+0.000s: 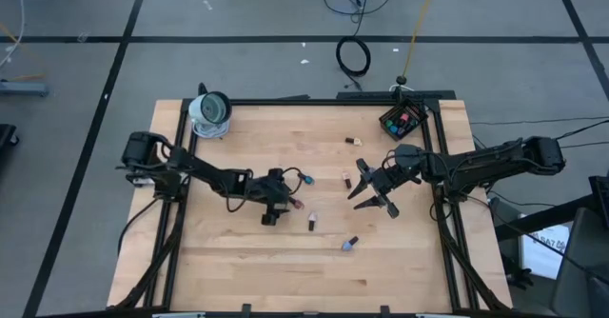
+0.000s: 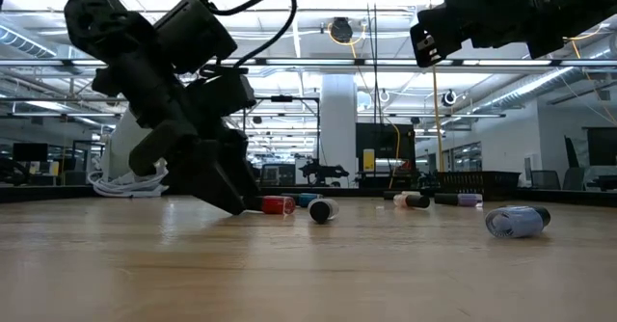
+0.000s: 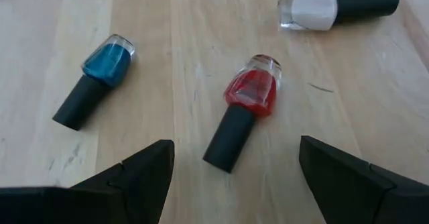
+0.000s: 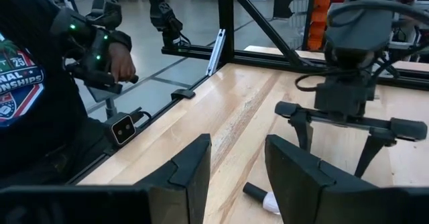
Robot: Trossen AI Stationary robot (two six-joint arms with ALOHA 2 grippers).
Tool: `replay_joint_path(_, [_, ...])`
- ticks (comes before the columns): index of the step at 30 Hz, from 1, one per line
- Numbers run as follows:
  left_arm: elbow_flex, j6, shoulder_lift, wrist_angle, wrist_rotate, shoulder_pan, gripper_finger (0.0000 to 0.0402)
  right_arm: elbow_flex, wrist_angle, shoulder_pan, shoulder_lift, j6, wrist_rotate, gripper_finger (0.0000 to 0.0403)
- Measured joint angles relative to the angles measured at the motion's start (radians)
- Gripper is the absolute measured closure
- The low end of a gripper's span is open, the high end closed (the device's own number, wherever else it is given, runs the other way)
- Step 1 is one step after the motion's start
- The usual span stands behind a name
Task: Pick & Place Nail Polish
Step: Put the red nail polish into the black bin
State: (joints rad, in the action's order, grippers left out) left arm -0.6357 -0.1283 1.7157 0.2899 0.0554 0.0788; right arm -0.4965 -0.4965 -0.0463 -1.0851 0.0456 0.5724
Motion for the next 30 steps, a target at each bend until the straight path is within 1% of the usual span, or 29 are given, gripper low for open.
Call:
replay_joint_path(5, [0.000, -0.002, 0.000, 0.000, -0.032, -0.031, 0.0092, 0.000, 0.000, 0.000, 0.000, 0.000, 0.000, 0.0273])
replay_joint_path(8, [0.000, -0.023, 0.001, -0.007, -0.097, -0.050, 0.0092, 0.000, -0.001, 0.000, 0.000, 0.000, 0.000, 0.0273])
replay_joint_path(14, [0.000, -0.051, 0.002, -0.012, -0.167, -0.084, 0.0092, 0.000, -0.004, 0.000, 0.000, 0.000, 0.000, 0.0273])
replay_joint_path(19, [0.001, -0.053, 0.002, -0.010, -0.187, -0.104, 0.0098, 0.000, -0.005, 0.000, 0.000, 0.000, 0.000, 0.0273])
replay_joint_path(22, [0.001, -0.053, 0.002, -0.005, -0.187, -0.109, 0.0124, 0.000, -0.002, 0.000, 0.000, 0.000, 0.000, 0.0273])
replay_joint_path(27, [0.002, -0.046, 0.002, 0.017, -0.187, -0.107, 0.0194, 0.000, 0.000, 0.000, 0.000, 0.000, 0.000, 0.0273])
replay_joint_path(30, [0.002, -0.029, 0.002, 0.025, -0.186, -0.088, 0.0235, 0.000, -0.001, 0.000, 0.000, -0.007, 0.000, 0.0273])
